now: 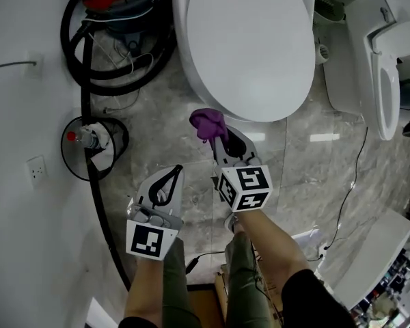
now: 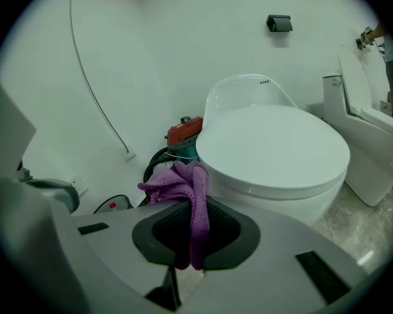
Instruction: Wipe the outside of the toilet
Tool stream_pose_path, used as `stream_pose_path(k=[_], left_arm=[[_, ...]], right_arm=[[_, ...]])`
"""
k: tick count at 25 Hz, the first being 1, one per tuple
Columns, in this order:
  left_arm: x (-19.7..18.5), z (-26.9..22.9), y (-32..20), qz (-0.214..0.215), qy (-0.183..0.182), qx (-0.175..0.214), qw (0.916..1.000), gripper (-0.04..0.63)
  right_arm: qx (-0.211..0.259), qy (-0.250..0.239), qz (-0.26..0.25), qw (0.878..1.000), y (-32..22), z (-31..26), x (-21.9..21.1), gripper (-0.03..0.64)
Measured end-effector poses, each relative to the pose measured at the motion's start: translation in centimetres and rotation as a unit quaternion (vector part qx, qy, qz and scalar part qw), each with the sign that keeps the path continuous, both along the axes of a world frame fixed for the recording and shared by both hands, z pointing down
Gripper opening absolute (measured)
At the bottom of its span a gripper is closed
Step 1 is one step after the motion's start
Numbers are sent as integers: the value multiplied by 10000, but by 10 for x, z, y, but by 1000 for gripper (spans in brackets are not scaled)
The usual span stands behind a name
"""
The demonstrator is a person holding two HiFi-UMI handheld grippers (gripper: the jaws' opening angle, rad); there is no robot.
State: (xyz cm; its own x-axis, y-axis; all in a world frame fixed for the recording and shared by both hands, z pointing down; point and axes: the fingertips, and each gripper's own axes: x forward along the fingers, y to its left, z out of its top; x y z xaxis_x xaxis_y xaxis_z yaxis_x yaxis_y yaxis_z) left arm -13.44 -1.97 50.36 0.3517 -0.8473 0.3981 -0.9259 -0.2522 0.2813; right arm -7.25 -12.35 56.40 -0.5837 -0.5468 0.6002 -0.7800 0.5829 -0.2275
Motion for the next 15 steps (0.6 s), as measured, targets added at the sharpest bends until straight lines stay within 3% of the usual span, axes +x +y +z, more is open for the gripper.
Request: stream_pose_path(k=[7, 15], left_arm=[[19, 32, -1, 61, 102, 136, 9998, 3], [11, 55, -25, 102, -222, 259, 9994, 3]], right_arm=[[167, -166, -134, 9996, -11, 27, -16, 41], [591, -213, -665, 9958, -20, 45, -27, 41]])
